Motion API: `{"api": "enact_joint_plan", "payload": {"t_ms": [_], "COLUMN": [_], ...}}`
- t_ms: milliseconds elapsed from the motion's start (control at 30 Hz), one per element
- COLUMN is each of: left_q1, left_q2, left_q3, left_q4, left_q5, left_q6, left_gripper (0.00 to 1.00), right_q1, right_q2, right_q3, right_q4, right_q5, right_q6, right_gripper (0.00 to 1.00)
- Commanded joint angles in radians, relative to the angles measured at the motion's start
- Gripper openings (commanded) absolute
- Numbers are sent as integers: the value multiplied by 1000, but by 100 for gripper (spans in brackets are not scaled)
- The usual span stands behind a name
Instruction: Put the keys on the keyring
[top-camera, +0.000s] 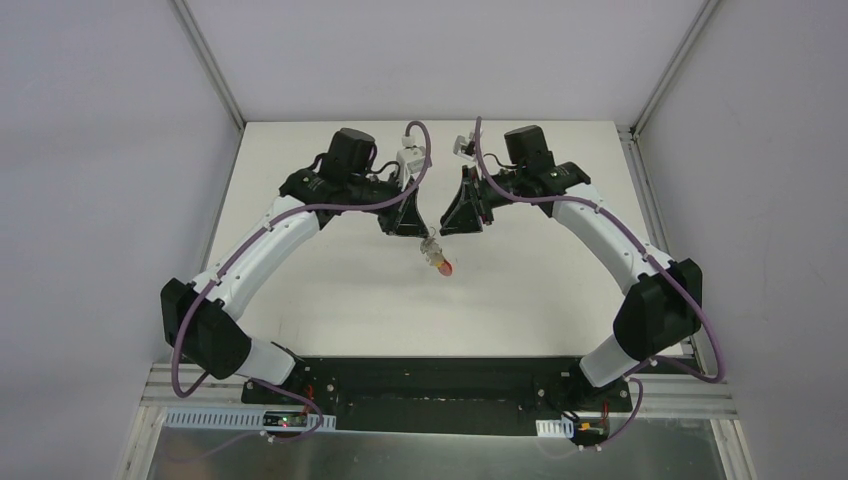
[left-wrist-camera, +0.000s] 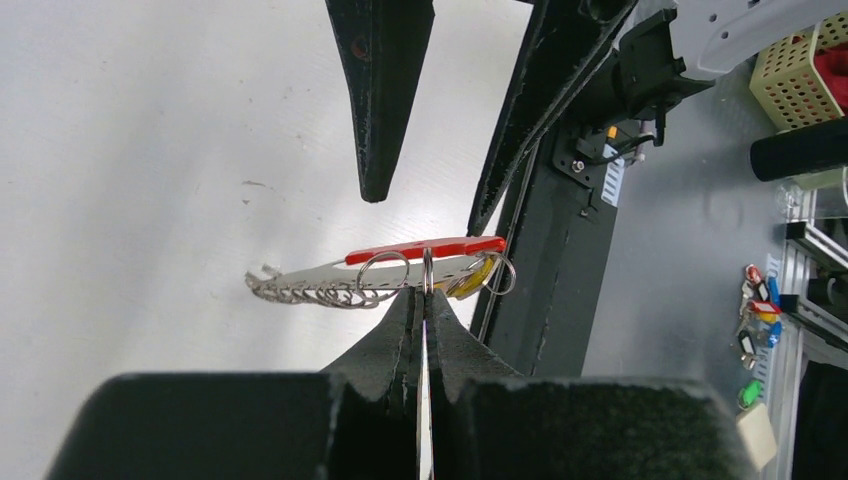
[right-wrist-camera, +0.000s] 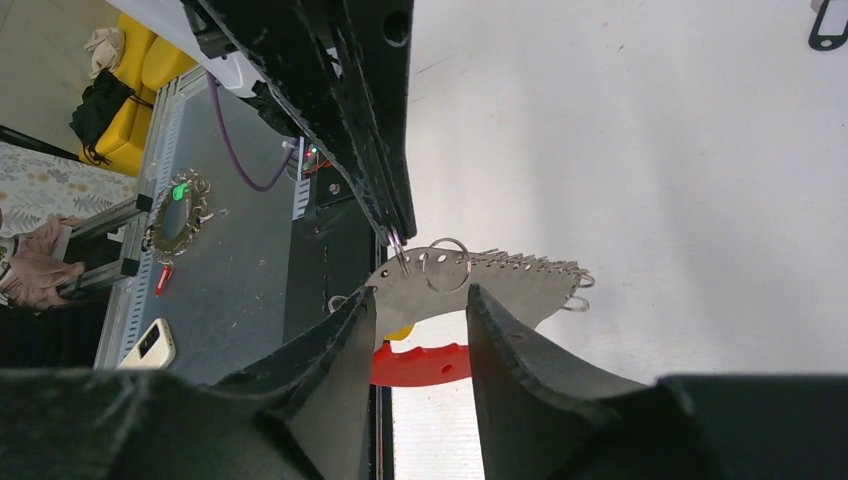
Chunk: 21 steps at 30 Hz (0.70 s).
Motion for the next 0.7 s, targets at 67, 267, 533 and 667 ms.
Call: {"api": "enact_joint_plan", "payload": {"t_ms": [67, 267, 533, 667], "left_q1": [-9, -9, -10, -9], "left_q2": [9, 22, 15, 15], "left_q3": [21, 14, 0, -1], "left_q4": [62, 92, 110, 110], "left_q5": [90, 123, 122, 118], "left_q6": [-82, -126, -137, -133], "left_gripper": [0, 0, 0, 0], "right_q1": [1, 15, 24, 26], "right_q2": [-52, -44, -37, -36], "right_q3": [-6, -10, -16, -28], "right_q4": [62, 84, 93, 110], "right_q5": [-61, -66, -85, -100], "right_q6": [27, 51, 65, 77], "right_gripper": [41, 36, 24, 16]}}
